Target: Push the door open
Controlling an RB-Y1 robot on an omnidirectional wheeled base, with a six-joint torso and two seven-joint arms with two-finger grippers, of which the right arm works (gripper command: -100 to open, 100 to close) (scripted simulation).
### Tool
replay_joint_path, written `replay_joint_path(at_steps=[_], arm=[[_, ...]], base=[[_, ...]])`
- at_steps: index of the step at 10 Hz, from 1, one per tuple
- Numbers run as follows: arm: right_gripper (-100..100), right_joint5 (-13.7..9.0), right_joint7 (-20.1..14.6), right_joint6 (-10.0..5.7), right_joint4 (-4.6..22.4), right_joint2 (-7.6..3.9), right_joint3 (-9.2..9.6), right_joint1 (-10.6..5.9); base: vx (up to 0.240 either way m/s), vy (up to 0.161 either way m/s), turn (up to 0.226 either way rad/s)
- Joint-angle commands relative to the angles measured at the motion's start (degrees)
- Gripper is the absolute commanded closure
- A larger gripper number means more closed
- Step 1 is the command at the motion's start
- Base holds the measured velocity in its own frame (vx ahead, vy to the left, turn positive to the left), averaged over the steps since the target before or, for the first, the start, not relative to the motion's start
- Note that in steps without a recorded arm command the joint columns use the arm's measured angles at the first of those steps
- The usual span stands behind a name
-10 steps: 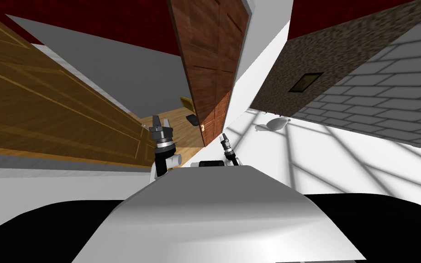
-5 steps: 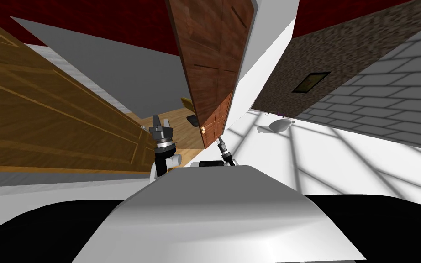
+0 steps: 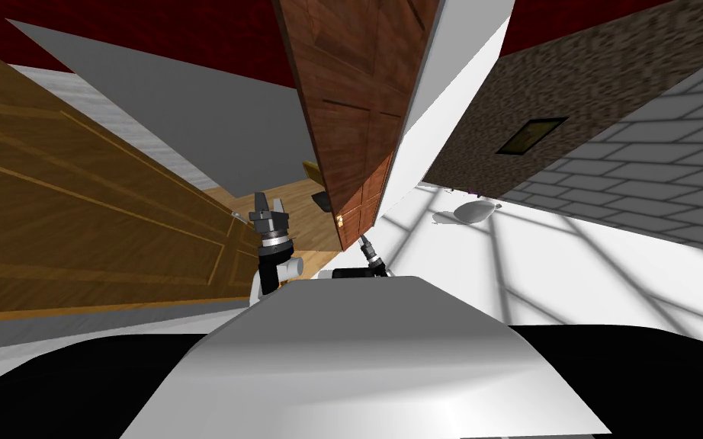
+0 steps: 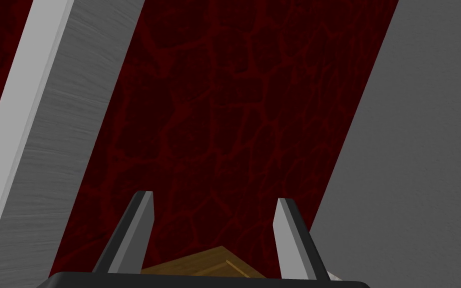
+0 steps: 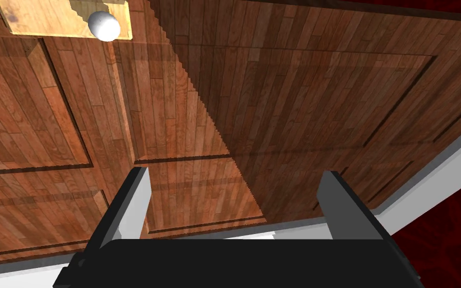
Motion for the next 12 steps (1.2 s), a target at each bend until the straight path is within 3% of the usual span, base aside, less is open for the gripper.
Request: replay_joint_path(at_steps=[1,4,12], arm=[[-100,0.79,-0.17,-0.58,2.4,-0.04,1.21,-0.25],[-100,2.27,-0.69,-2.04,7.82,-0.27,3.49,-0.99],[-100,4.35,-1.41,-4.08,15.38,-0.52,6.68,-2.03]], base=[[0.122,0.002,0.033],[0.191,0.003,0.039],[0.139,-0.006,0.018]])
